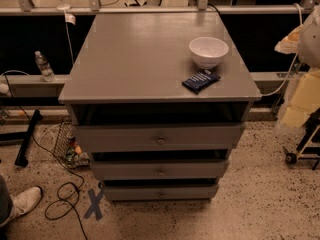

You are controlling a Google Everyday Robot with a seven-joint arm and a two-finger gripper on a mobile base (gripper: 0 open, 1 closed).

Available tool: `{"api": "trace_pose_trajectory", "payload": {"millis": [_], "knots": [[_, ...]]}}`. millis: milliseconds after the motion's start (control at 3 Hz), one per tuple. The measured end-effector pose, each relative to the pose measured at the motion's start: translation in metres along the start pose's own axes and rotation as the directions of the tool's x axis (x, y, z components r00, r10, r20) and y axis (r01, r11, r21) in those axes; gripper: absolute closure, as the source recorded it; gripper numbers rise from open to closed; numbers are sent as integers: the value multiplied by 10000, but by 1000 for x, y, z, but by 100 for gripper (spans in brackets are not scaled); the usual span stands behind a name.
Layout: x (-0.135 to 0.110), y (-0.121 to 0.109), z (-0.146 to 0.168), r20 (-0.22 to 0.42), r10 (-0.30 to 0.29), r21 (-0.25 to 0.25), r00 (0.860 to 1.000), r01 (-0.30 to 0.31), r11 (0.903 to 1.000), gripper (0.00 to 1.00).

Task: Open middle drawer

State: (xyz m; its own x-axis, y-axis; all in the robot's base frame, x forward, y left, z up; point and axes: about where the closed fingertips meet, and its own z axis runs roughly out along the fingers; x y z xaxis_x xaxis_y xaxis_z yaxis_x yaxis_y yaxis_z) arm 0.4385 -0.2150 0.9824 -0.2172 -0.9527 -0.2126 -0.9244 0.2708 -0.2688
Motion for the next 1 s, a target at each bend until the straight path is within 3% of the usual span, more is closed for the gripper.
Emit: {"api": "trace_pose_trajectory", "payload": {"millis": [333,667,1000], "knots": [[0,0,0,1,0,2,10000,0,10000,0],[3,7,25,32,153,-138,9999,-153,9998,0],[4,26,79,189,185,-525,9997,-175,9985,0]]}}
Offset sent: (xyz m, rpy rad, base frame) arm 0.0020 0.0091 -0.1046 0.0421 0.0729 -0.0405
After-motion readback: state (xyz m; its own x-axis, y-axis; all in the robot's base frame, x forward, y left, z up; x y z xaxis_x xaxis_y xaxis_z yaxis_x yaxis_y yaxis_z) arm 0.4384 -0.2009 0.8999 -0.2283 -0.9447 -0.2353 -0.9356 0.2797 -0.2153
